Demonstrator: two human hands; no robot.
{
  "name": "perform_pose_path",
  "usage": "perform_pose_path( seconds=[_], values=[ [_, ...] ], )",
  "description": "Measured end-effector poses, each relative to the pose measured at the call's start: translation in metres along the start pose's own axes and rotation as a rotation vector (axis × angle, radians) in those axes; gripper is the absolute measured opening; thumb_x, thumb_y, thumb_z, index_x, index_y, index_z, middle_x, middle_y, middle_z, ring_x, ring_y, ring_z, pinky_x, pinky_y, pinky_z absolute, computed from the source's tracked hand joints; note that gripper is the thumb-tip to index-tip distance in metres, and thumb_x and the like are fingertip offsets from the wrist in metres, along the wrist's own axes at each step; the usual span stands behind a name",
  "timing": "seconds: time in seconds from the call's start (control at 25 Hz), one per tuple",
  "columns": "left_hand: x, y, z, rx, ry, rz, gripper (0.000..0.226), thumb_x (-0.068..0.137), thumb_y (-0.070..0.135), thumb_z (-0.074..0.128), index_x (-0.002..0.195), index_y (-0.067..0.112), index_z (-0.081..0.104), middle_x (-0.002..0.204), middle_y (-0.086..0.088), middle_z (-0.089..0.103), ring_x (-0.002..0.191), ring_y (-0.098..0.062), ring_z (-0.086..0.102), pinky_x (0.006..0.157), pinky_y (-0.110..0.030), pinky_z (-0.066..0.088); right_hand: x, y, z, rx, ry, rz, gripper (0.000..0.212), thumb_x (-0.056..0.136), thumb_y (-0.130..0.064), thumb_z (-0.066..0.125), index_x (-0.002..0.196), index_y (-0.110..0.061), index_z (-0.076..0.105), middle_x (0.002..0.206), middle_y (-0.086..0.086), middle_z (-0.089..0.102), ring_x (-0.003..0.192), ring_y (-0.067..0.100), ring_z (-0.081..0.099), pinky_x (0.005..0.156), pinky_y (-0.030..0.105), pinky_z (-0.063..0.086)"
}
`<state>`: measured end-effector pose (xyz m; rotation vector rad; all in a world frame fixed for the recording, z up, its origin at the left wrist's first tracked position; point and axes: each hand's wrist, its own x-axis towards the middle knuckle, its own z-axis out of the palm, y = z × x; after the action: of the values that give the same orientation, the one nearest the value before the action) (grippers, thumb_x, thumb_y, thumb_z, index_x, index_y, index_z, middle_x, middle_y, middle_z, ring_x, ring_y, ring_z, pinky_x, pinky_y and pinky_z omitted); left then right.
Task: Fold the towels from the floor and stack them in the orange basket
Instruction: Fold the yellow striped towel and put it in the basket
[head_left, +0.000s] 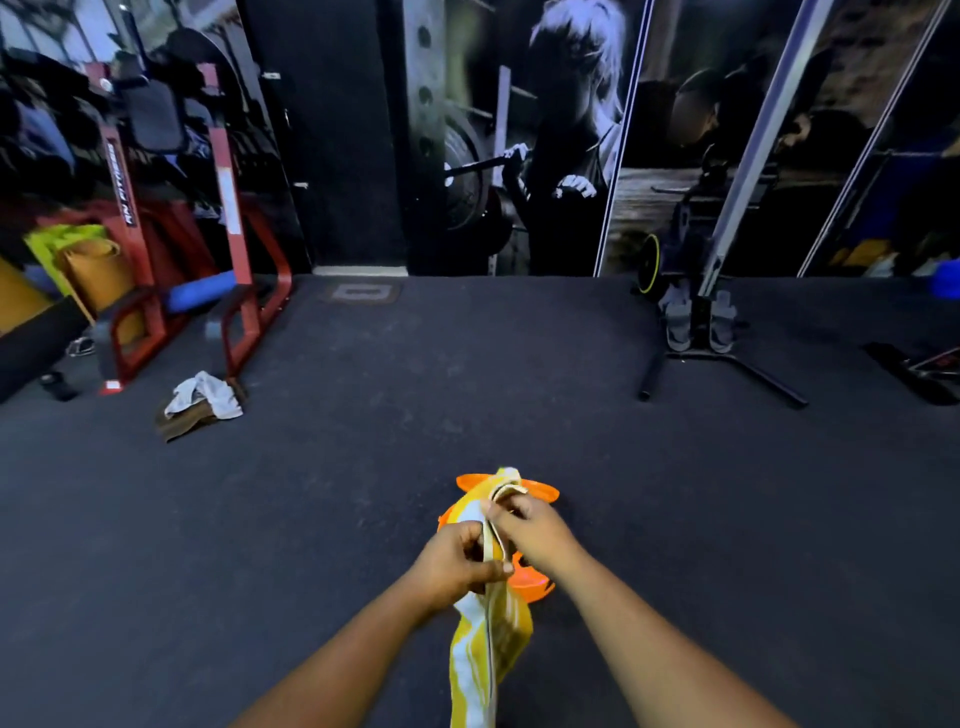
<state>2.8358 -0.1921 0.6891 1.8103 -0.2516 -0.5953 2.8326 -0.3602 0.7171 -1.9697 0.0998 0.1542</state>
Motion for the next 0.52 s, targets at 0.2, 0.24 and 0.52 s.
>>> perform_pose_path(
  seconds=[0.2, 0.24, 0.52],
  values=[
    [0.025, 0.002, -0.007, 0.007, 0.073, -0.001, 0.048, 0.077, 0.062, 0.07, 0.083, 0.015, 0.059, 0.075, 0.005, 0.058, 0.075, -0.011, 0.056, 0.074, -0.036, 0.048, 0.035, 0.014, -0.005, 0.348, -0.038, 0.017, 0.022, 0.104, -0.022, 0.059, 0.097, -0.002, 0.065, 0.085, 0.009, 0.067, 0.076, 0.007, 0.066, 0.075, 0.032, 0.054],
    [0.028, 0.004, -0.01, -0.006, 0.078, 0.015, 0.053, 0.078, 0.063, 0.069, 0.087, 0.012, 0.06, 0.077, 0.007, 0.058, 0.076, -0.009, 0.054, 0.075, -0.035, 0.046, 0.037, 0.014, -0.005, 0.406, -0.059, 0.004, 0.026, 0.102, -0.026, 0.062, 0.106, -0.001, 0.066, 0.094, 0.011, 0.071, 0.086, 0.013, 0.069, 0.083, 0.036, 0.056],
    [0.064, 0.049, -0.034, -0.268, -0.019, -0.039, 0.031, 0.1, 0.035, 0.066, 0.119, 0.011, 0.062, 0.101, -0.006, 0.075, 0.097, -0.021, 0.073, 0.086, -0.036, 0.06, 0.068, -0.008, -0.018, 0.393, -0.02, -0.012, 0.013, 0.091, -0.014, 0.076, 0.087, -0.003, 0.07, 0.081, 0.008, 0.072, 0.078, 0.016, 0.067, 0.074, 0.033, 0.055]
  ],
)
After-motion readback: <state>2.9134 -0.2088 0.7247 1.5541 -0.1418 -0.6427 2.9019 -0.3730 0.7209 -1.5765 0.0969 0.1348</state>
